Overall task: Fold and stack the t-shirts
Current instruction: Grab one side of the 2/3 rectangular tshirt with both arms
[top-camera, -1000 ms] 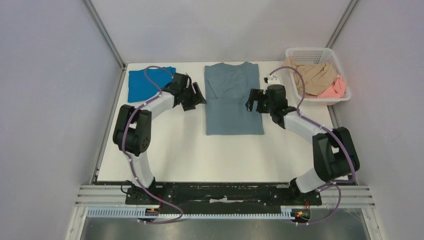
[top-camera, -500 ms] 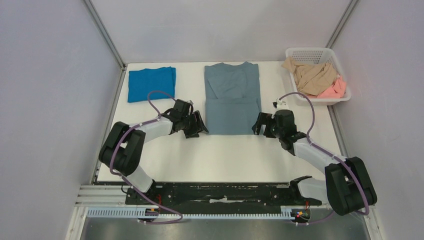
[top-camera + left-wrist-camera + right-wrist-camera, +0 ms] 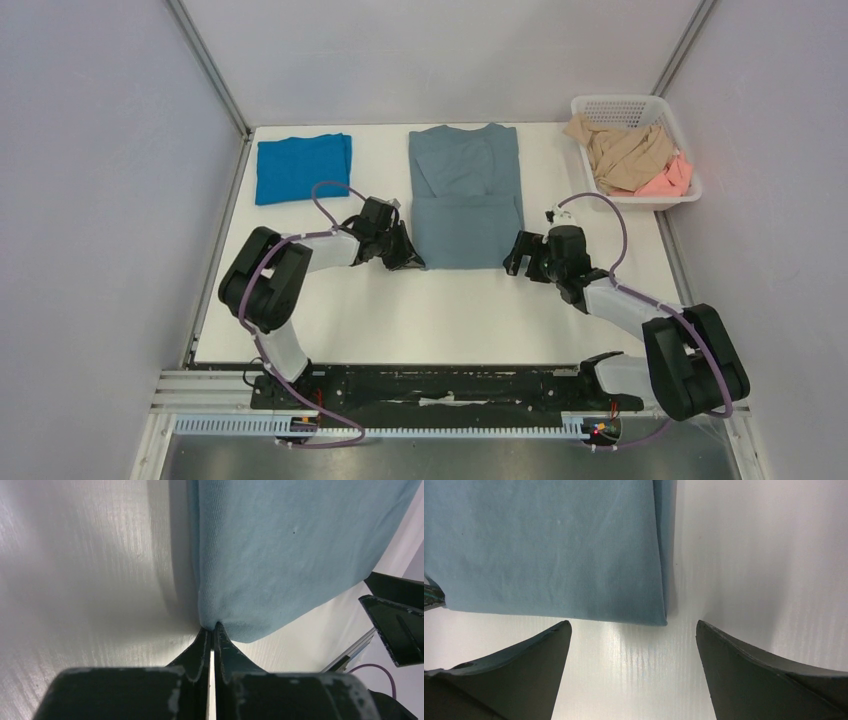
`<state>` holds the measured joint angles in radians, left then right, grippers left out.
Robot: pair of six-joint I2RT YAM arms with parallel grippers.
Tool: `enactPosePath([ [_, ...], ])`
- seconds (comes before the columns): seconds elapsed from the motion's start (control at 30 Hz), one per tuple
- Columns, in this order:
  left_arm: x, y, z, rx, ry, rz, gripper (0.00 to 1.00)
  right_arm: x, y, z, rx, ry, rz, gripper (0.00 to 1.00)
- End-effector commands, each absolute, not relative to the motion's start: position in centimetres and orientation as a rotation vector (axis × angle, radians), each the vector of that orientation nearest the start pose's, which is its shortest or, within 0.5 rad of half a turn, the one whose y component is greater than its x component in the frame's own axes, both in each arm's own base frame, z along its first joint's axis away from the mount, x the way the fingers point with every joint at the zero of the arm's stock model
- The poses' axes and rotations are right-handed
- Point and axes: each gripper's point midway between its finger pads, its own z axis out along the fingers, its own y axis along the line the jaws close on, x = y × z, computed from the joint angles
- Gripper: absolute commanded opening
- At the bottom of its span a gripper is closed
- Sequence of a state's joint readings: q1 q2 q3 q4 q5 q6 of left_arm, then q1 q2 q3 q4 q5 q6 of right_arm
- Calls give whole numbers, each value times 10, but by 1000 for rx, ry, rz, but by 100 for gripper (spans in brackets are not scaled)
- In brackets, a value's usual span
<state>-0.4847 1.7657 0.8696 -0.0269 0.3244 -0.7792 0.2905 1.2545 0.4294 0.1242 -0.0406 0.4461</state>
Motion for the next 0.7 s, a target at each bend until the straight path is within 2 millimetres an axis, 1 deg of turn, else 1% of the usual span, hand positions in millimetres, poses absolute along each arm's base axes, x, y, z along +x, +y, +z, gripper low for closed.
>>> enactPosePath([
  [0.0, 301, -245, -3, -271, 2704, -777, 2, 301, 122, 38, 156, 2281, 483, 94],
  [0.07, 301, -240, -4, -280, 2694, -743, 2, 303, 124, 37, 153, 2278, 490, 90],
  [0.17, 300, -232, -5, -284, 2690, -697, 2, 306, 120, 33, 176, 2275, 468, 84],
  [0.3, 297, -225, -9, -296, 2698, -648, 2, 304, 118, 26, 196, 2296, 456, 65],
  [0.43, 296, -227, -10, -292, 2706, -655, 2, 303, 116, 19, 190, 2316, 436, 52],
  [0.47, 296, -227, -11, -291, 2708, -659, 2, 301, 116, 17, 189, 2325, 434, 46],
  [0.5, 296, -227, -11, -293, 2709, -659, 2, 299, 117, 14, 188, 2338, 444, 37],
  [0.53, 295, -227, -11, -291, 2710, -664, 2, 297, 119, 13, 183, 2346, 458, 26],
  [0.57, 293, -227, -10, -290, 2710, -666, 2, 294, 123, 13, 169, 2350, 486, 13],
  [0.6, 290, -226, -9, -286, 2713, -667, 2, 290, 124, 11, 167, 2352, 502, 4],
  [0.63, 286, -224, -8, -285, 2712, -663, 2, 285, 124, 11, 167, 2352, 509, 0],
  [0.67, 279, -222, -7, -278, 2720, -652, 2, 279, 123, 9, 164, 2364, 517, 0],
])
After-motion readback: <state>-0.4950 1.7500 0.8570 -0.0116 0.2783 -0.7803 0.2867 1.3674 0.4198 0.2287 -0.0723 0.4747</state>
